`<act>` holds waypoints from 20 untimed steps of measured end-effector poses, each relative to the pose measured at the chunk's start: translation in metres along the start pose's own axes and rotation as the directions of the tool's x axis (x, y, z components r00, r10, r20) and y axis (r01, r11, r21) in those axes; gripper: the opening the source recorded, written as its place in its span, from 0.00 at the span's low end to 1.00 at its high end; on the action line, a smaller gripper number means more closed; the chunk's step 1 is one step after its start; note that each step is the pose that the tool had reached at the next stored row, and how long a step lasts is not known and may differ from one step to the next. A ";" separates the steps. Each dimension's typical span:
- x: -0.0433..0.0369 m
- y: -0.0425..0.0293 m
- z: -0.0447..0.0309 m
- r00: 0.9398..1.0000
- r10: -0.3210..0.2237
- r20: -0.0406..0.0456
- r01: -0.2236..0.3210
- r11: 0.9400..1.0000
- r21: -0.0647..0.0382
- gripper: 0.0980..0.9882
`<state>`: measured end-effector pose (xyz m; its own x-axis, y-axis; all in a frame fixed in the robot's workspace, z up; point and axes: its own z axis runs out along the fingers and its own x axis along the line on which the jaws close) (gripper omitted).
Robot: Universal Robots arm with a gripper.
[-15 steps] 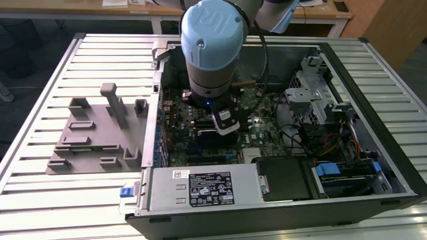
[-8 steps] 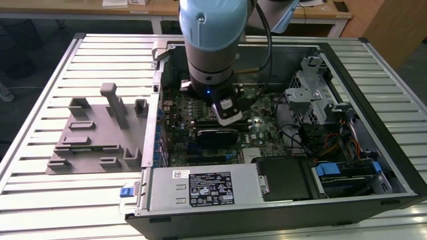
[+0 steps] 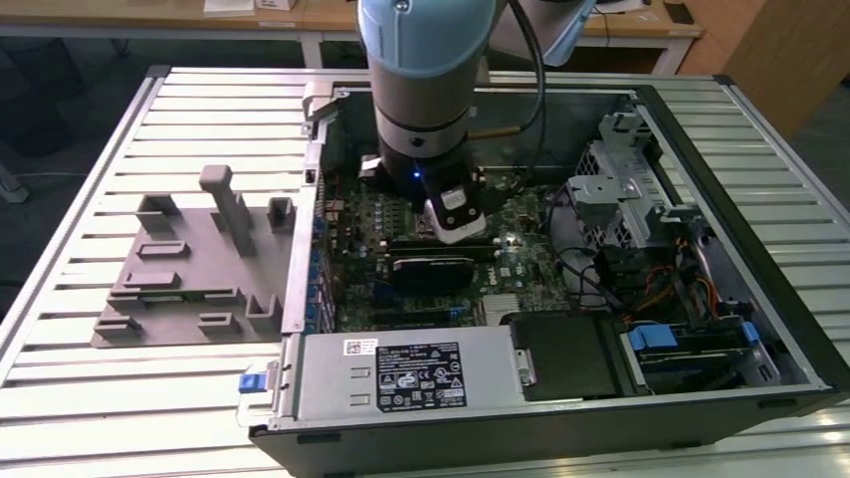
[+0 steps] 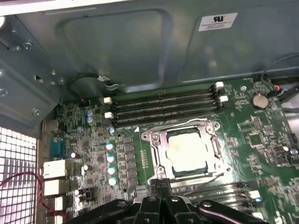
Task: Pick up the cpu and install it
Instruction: 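Install the second cpu locking lever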
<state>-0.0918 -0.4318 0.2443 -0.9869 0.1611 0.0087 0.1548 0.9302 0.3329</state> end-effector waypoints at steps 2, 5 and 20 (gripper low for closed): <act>-0.0011 0.0004 -0.0007 1.000 0.005 0.006 -0.005 1.000 0.026 0.01; -0.0033 0.0008 -0.0006 1.000 0.012 0.015 -0.013 0.998 0.060 0.01; -0.0153 0.0009 0.0119 0.999 0.021 0.024 -0.023 0.996 0.086 0.01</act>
<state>-0.0761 -0.4295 0.2332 -0.9821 0.1884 -0.0073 0.1806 0.9511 0.2506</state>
